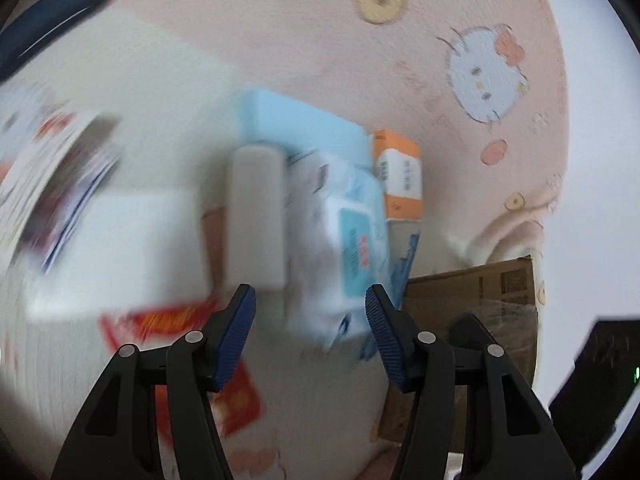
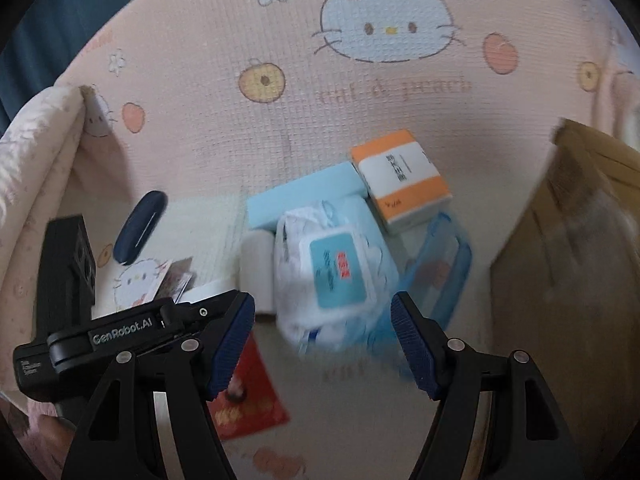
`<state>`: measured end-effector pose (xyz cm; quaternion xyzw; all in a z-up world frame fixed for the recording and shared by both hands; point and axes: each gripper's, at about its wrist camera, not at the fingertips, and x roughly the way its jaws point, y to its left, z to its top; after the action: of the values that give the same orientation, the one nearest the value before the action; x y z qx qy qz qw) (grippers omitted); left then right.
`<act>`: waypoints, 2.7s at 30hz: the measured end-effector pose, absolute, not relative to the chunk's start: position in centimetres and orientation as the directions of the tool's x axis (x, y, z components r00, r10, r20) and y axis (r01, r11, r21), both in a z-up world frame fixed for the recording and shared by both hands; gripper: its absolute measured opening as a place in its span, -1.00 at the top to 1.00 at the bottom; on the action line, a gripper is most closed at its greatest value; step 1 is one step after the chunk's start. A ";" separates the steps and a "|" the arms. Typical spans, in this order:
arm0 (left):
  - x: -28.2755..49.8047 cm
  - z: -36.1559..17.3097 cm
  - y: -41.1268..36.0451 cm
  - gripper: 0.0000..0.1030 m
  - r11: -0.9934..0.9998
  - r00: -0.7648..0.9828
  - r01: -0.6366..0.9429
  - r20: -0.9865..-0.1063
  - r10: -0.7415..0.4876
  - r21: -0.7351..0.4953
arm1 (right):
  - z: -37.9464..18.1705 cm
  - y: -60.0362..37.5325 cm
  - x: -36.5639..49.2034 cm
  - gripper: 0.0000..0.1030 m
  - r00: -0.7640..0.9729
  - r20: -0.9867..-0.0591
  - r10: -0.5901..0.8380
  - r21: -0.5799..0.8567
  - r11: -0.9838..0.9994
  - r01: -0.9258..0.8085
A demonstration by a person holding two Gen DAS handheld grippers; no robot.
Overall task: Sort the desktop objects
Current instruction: 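Move both grippers from the carton over to the Baby Wipes pack, then close the left gripper on the Baby Wipes pack while the right gripper pinches its other end, then lift the Baby Wipes pack off the mat with both grippers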
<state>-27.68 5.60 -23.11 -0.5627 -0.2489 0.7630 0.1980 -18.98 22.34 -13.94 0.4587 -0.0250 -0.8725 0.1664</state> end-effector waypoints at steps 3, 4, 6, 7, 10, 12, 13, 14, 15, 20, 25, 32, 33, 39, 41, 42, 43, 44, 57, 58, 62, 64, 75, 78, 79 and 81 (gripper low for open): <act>-29.1 -24.1 6.5 -0.18 -0.780 -0.302 -0.071 -0.732 0.611 -0.622 | -15.2 22.6 -22.1 -0.34 -0.502 -0.772 -0.390 0.275 -0.917 0.289; -29.2 -24.7 6.4 -0.16 -0.779 -0.303 -0.064 -0.732 0.610 -0.624 | -15.9 22.9 -23.5 -0.34 -0.495 -0.764 -0.413 0.308 -0.909 0.283; -29.2 -25.4 6.4 -0.14 -0.736 -0.297 -0.093 -0.687 0.663 -0.670 | -17.0 23.4 -24.9 -0.34 -0.483 -0.760 -0.435 0.349 -0.900 0.261; -29.1 -25.3 6.5 -0.14 -0.741 -0.296 -0.112 -0.690 0.660 -0.662 | -18.1 23.9 -25.7 -0.34 -0.472 -0.756 -0.453 0.387 -0.892 0.235; -29.1 -24.6 6.8 -0.14 -0.755 -0.308 -0.164 -0.694 0.650 -0.634 | -20.3 24.7 -26.4 -0.13 -0.452 -0.752 -0.480 0.435 -0.876 0.207; -29.2 -24.6 6.9 -0.14 -0.728 -0.300 -0.167 -0.669 0.680 -0.665 | -21.6 25.1 -26.6 0.34 -0.436 -0.791 -0.429 0.401 -0.902 0.160; -29.2 -24.8 6.9 -0.14 -0.715 -0.291 -0.159 -0.659 0.693 -0.681 | -21.9 25.2 -26.6 0.48 -0.430 -0.801 -0.417 0.395 -0.907 0.145; -29.3 -25.2 7.0 -0.14 -0.707 -0.281 -0.147 -0.656 0.701 -0.692 | -22.2 25.5 -26.7 0.51 -0.423 -0.806 -0.415 0.402 -0.907 0.124; -29.3 -25.5 7.2 -0.13 -0.718 -0.275 -0.134 -0.670 0.690 -0.683 | -22.3 25.7 -26.8 0.51 -0.418 -0.805 -0.422 0.415 -0.903 0.113; -28.5 -25.8 8.0 0.13 -0.765 -0.297 -0.161 -0.709 0.640 -0.623 | -22.2 25.7 -26.2 0.53 -0.410 -0.848 -0.337 0.326 -0.940 0.099; -28.5 -26.5 8.1 0.13 -0.753 -0.266 -0.131 -0.709 0.653 -0.644 | -22.8 25.9 -26.2 0.53 -0.398 -0.876 -0.272 0.264 -0.961 0.076; -27.6 -26.4 9.0 0.13 -0.793 -0.290 -0.177 -0.739 0.608 -0.583 | -23.8 28.2 -26.3 0.47 -0.376 -0.841 -0.390 0.416 -0.909 0.013; -27.5 -26.5 9.2 0.13 -0.798 -0.291 -0.182 -0.744 0.602 -0.574 | -23.8 28.1 -26.3 0.47 -0.379 -0.839 -0.389 0.418 -0.908 0.007; -26.8 -27.8 8.5 0.45 -0.799 -0.267 -0.119 -0.756 0.597 -0.589 | -24.1 28.6 -24.9 0.63 -0.391 -0.806 -0.445 0.488 -0.873 -0.011; -26.5 -27.5 8.2 0.50 -0.803 -0.266 -0.125 -0.760 0.593 -0.583 | -24.1 28.3 -24.3 0.63 -0.384 -0.814 -0.435 0.476 -0.879 -0.013; -26.3 -27.2 7.8 0.51 -0.806 -0.271 -0.127 -0.761 0.589 -0.579 | -24.1 28.1 -23.9 0.63 -0.382 -0.820 -0.426 0.462 -0.887 -0.005; -26.0 -27.0 7.6 0.52 -0.809 -0.273 -0.125 -0.764 0.585 -0.575 | -24.0 27.9 -23.4 0.63 -0.379 -0.823 -0.423 0.459 -0.888 -0.005; -25.7 -26.9 7.2 0.53 -0.812 -0.275 -0.116 -0.767 0.580 -0.573 | -24.0 27.8 -23.0 0.63 -0.376 -0.825 -0.423 0.458 -0.889 -0.005; -18.3 -25.3 5.0 0.53 -0.884 -0.314 -0.135 -0.827 0.466 -0.448 | -23.0 25.9 -12.7 0.63 -0.381 -0.877 -0.291 0.317 -0.948 -0.005; -17.8 -25.2 4.8 0.53 -0.888 -0.318 -0.138 -0.829 0.459 -0.439 | -23.2 25.7 -12.0 0.63 -0.383 -0.872 -0.305 0.330 -0.944 0.002; -15.5 -25.1 3.0 0.53 -0.882 -0.303 -0.087 -0.831 0.467 -0.464 | -23.6 25.6 -9.8 0.63 -0.371 -0.858 -0.356 0.374 -0.927 0.024; -14.3 -25.3 1.9 0.53 -0.871 -0.303 -0.066 -0.822 0.482 -0.487 | -23.8 25.4 -8.6 0.63 -0.368 -0.844 -0.391 0.404 -0.914 0.044; -13.6 -24.7 0.9 0.53 -0.831 -0.312 -0.053 -0.781 0.541 -0.554 | -23.7 24.0 -7.3 0.62 -0.412 -0.841 -0.351 0.352 -0.933 0.077; -13.7 -23.6 0.5 0.52 -0.820 -0.329 -0.053 -0.765 0.554 -0.570 | -23.6 24.1 -7.4 0.61 -0.408 -0.843 -0.351 0.355 -0.932 0.069; -13.7 -23.3 0.2 0.52 -0.818 -0.337 -0.051 -0.761 0.554 -0.573 | -23.5 24.4 -7.4 0.61 -0.400 -0.843 -0.360 0.367 -0.928 0.062; -13.9 -22.3 -0.2 0.49 -0.821 -0.371 -0.056 -0.751 0.546 -0.569 | -23.3 24.9 -7.5 0.60 -0.391 -0.845 -0.366 0.380 -0.924 0.045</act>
<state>-13.88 -0.21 -22.32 -0.5279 -0.2319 0.7947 0.1895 -7.50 24.86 -23.27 0.5376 -0.1494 -0.8204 0.1252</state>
